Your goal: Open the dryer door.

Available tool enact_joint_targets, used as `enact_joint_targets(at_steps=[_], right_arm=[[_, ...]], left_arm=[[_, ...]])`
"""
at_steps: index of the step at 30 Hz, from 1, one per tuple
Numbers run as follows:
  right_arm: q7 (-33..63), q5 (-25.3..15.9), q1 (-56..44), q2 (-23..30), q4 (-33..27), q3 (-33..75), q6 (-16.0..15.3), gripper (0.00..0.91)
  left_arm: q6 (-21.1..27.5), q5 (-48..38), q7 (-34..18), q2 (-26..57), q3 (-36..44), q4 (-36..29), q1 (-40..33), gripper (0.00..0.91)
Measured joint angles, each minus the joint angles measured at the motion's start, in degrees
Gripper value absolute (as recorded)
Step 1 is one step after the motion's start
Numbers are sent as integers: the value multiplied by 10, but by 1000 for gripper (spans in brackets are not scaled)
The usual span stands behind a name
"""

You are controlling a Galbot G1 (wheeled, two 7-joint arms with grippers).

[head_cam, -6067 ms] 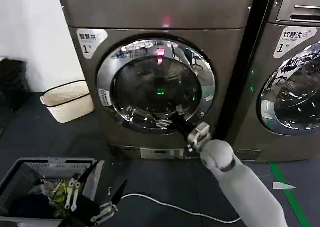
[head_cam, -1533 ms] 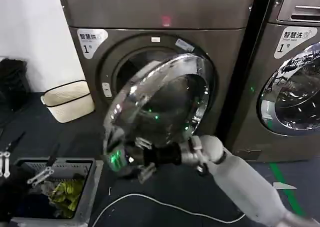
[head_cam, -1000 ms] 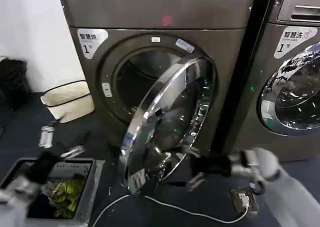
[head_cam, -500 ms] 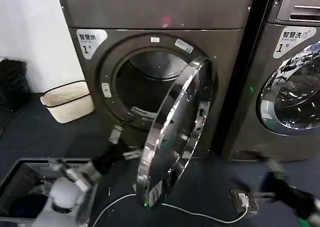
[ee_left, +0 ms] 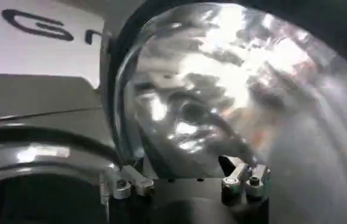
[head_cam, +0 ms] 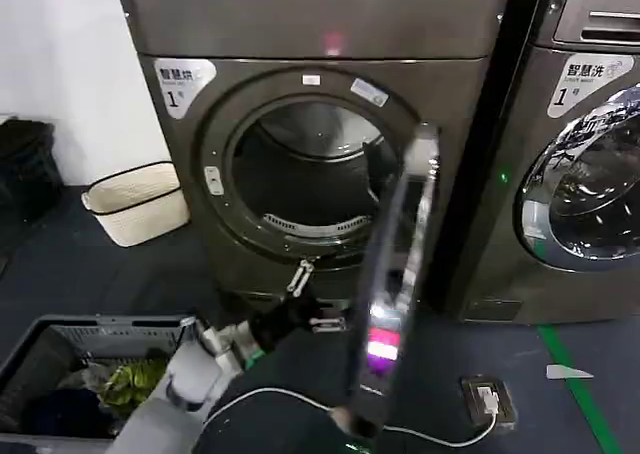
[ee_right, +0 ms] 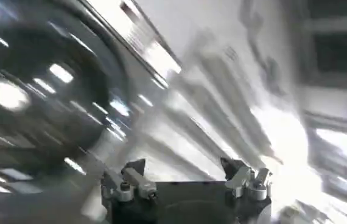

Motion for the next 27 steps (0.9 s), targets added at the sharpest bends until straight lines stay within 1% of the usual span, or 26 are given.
enact_joint_targets(at_steps=[3, 8, 17, 19, 23, 27], right_arm=[[13, -10, 1, 13, -11, 43, -10, 907], [21, -13, -5, 31, -33, 103, -10, 907], [59, -10, -20, 26, -100, 200, -9, 907], [63, -3, -22, 26, -109, 213, -2, 907], [64, 8, -25, 29, -115, 233, 7, 907], [66, 8, -24, 33, -115, 242, 6, 907]], left_arm=[[1, 2, 0, -14, 34, 13, -25, 907], [2, 5, 1, -45, 96, 40, -73, 907], [4, 11, 1, -119, 191, 112, -153, 907], [4, 13, 1, -138, 210, 130, -169, 907], [5, 19, 1, -178, 240, 170, -202, 907], [5, 26, 1, -222, 264, 215, -231, 907]])
